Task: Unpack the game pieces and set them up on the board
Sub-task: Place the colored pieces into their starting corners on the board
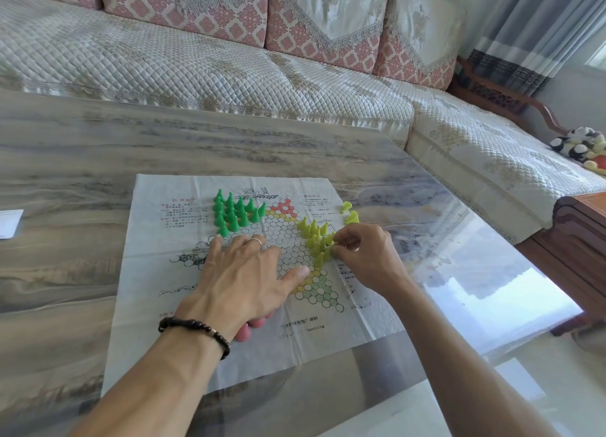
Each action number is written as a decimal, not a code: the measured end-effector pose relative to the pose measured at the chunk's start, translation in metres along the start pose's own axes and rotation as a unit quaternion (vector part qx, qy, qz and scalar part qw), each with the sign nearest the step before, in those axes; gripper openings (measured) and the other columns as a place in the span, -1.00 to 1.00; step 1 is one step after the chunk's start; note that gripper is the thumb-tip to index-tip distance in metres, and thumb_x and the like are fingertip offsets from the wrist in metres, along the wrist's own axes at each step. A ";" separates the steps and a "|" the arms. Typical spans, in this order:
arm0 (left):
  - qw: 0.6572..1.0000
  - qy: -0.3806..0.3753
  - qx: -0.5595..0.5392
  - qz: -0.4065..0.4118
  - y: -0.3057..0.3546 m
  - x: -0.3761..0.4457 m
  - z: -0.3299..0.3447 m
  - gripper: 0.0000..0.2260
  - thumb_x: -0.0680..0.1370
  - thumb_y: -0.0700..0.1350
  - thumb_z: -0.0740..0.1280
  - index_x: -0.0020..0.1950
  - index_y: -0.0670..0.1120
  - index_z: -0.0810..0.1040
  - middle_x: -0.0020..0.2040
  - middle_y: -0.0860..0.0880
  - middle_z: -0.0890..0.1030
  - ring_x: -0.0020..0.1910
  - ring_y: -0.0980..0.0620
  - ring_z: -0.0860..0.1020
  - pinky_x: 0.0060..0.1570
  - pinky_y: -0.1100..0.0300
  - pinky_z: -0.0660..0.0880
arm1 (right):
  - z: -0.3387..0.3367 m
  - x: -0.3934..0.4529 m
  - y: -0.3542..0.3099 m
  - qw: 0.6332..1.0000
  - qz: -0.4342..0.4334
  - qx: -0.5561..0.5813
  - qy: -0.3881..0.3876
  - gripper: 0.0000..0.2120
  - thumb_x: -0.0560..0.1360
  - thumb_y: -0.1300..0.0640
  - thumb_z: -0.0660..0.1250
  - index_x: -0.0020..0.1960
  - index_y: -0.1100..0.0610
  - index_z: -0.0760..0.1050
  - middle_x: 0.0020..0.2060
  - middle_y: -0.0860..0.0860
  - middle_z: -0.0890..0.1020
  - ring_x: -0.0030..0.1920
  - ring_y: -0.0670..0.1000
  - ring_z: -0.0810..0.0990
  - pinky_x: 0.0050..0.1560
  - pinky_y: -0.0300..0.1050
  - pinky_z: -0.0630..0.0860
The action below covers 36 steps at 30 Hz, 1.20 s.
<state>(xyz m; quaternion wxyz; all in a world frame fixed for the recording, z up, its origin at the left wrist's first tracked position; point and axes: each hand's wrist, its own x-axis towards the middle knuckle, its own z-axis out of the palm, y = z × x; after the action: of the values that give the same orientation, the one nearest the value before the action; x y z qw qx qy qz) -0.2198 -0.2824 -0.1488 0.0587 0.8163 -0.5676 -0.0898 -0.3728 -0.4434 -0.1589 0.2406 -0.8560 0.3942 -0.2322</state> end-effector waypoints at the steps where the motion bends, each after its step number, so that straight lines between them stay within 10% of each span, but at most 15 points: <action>1: 1.000 0.001 0.002 0.001 0.000 0.000 0.000 -0.34 0.47 0.45 -0.14 0.20 0.05 0.48 0.34 -0.02 0.44 0.32 -0.04 0.37 0.37 -0.20 0.18 | -0.001 0.000 0.000 1.000 -0.001 0.001 -0.001 -0.88 0.38 0.19 0.49 -0.11 0.05 0.62 -0.30 -0.15 0.63 -0.28 -0.32 0.56 -0.27 -0.50 0.44; 14: 1.000 0.000 0.000 -0.001 -0.001 0.001 0.003 -0.34 0.48 0.45 -0.14 0.19 0.05 0.48 0.35 -0.03 0.43 0.32 -0.05 0.37 0.38 -0.21 0.17 | -0.012 0.036 0.012 0.974 -0.008 -0.225 -0.009 -0.64 0.49 0.32 0.26 0.23 0.09 0.56 0.14 0.04 0.51 0.07 0.10 0.56 0.07 0.03 0.51; 26: 1.000 -0.002 -0.002 -0.002 -0.001 0.001 0.003 -0.34 0.48 0.44 -0.13 0.26 0.05 0.45 0.38 -0.02 0.40 0.35 -0.04 0.34 0.39 -0.20 0.15 | -0.020 0.041 0.013 0.954 -0.017 -0.296 -0.040 -0.84 0.56 0.14 0.26 -0.03 0.16 0.60 0.01 0.06 0.55 -0.05 0.14 0.58 -0.05 0.03 0.53; 36: 1.000 0.003 -0.004 0.000 -0.001 0.001 0.002 -0.35 0.48 0.44 -0.13 0.18 0.05 0.49 0.34 -0.02 0.44 0.31 -0.03 0.38 0.37 -0.20 0.18 | -0.017 0.041 0.007 0.999 0.022 -0.018 -0.044 -0.90 0.51 0.19 0.31 -0.18 0.09 0.52 -0.30 -0.10 0.56 -0.32 -0.16 0.48 -0.29 -0.30 0.37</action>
<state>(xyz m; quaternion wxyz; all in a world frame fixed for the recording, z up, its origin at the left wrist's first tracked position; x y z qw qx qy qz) -0.2189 -0.2825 -0.1511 0.0638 0.8164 -0.5669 -0.0896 -0.3630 -0.4838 -0.1417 0.2473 -0.8610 0.4057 -0.1816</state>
